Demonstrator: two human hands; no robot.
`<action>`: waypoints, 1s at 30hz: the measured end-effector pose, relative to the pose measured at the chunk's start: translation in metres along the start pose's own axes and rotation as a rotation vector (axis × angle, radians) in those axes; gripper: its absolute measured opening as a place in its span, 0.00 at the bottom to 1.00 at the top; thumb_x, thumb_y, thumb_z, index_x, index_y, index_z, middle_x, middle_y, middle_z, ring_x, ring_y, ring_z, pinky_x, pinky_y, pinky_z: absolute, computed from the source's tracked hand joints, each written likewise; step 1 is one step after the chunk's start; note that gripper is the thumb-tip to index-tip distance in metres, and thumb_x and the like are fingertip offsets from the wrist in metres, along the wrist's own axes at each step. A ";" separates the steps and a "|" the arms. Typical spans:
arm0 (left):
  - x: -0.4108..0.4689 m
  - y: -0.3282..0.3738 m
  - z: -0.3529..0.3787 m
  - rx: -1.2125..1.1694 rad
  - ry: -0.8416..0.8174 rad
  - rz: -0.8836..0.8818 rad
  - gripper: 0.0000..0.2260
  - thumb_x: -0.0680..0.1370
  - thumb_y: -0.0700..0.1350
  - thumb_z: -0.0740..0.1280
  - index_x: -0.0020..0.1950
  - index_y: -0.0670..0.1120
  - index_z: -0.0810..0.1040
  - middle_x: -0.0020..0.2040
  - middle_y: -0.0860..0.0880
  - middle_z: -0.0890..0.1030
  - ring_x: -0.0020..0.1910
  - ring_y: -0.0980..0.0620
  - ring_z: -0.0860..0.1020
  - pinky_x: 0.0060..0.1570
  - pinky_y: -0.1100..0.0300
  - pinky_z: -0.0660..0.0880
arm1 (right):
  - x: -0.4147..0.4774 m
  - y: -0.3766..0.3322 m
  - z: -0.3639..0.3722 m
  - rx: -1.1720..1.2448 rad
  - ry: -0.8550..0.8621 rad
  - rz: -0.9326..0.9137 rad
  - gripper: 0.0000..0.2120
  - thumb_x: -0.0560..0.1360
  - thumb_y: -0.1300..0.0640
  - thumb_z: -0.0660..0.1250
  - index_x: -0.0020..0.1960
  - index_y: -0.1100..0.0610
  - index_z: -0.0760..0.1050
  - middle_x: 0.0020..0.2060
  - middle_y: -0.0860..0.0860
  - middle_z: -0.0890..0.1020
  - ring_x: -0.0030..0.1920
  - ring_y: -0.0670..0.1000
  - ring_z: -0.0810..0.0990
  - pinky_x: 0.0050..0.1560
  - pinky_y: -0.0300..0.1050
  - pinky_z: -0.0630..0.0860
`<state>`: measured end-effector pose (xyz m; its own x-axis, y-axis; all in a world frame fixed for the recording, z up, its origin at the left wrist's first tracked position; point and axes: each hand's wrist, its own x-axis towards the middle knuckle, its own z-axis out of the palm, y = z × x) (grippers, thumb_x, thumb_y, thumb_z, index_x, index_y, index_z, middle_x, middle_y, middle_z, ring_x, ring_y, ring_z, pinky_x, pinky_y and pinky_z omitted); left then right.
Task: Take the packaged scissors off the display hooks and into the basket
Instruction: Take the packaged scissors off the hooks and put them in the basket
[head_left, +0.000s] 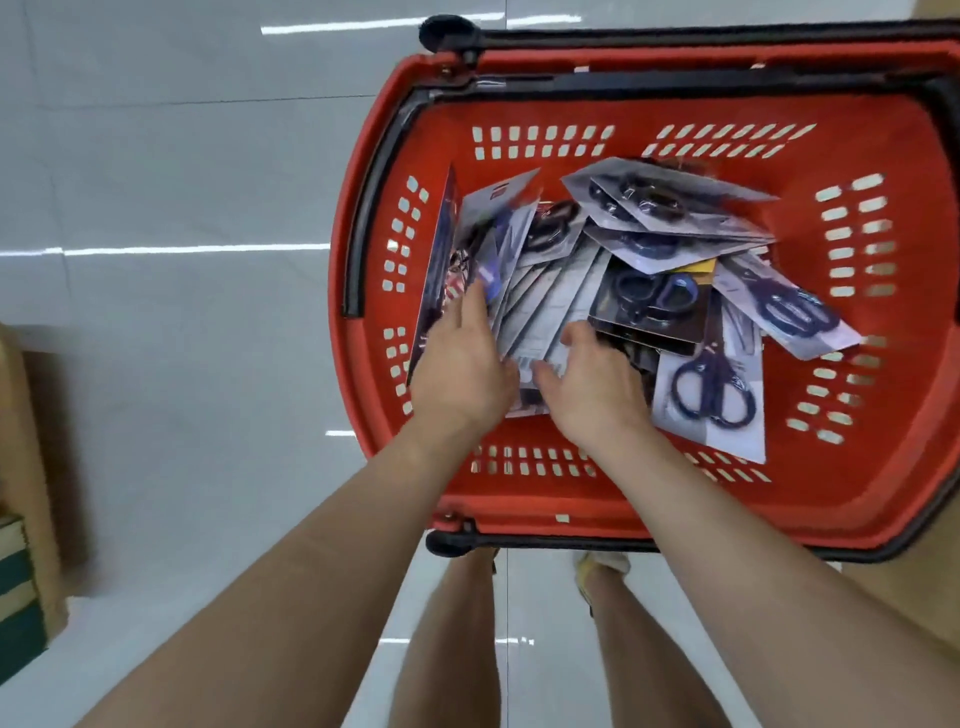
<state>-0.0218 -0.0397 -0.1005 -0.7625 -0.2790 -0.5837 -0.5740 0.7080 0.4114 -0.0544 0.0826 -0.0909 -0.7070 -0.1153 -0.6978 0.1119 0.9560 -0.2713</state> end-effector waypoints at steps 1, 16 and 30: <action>0.007 -0.001 0.005 0.040 -0.025 -0.021 0.34 0.74 0.41 0.70 0.77 0.43 0.59 0.70 0.42 0.71 0.68 0.41 0.71 0.62 0.49 0.71 | 0.005 -0.003 0.006 -0.006 -0.021 0.027 0.19 0.80 0.47 0.64 0.64 0.57 0.66 0.53 0.61 0.79 0.49 0.61 0.77 0.41 0.47 0.66; -0.036 0.021 -0.077 -0.105 0.121 -0.163 0.22 0.77 0.47 0.66 0.70 0.50 0.68 0.50 0.51 0.81 0.39 0.51 0.76 0.36 0.61 0.71 | -0.063 -0.025 -0.059 0.314 0.022 0.109 0.12 0.77 0.53 0.64 0.58 0.48 0.66 0.40 0.46 0.77 0.38 0.50 0.78 0.36 0.46 0.72; -0.074 0.056 -0.127 -0.766 0.353 -0.340 0.12 0.73 0.37 0.69 0.49 0.54 0.77 0.41 0.56 0.83 0.39 0.61 0.83 0.27 0.71 0.74 | -0.152 0.047 -0.199 0.527 0.331 0.109 0.22 0.70 0.66 0.71 0.48 0.37 0.77 0.44 0.35 0.83 0.42 0.42 0.84 0.28 0.41 0.81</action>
<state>-0.0354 -0.0621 0.0546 -0.4902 -0.6661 -0.5621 -0.7296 -0.0391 0.6827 -0.0806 0.1992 0.1342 -0.8413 0.1458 -0.5205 0.4650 0.6862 -0.5593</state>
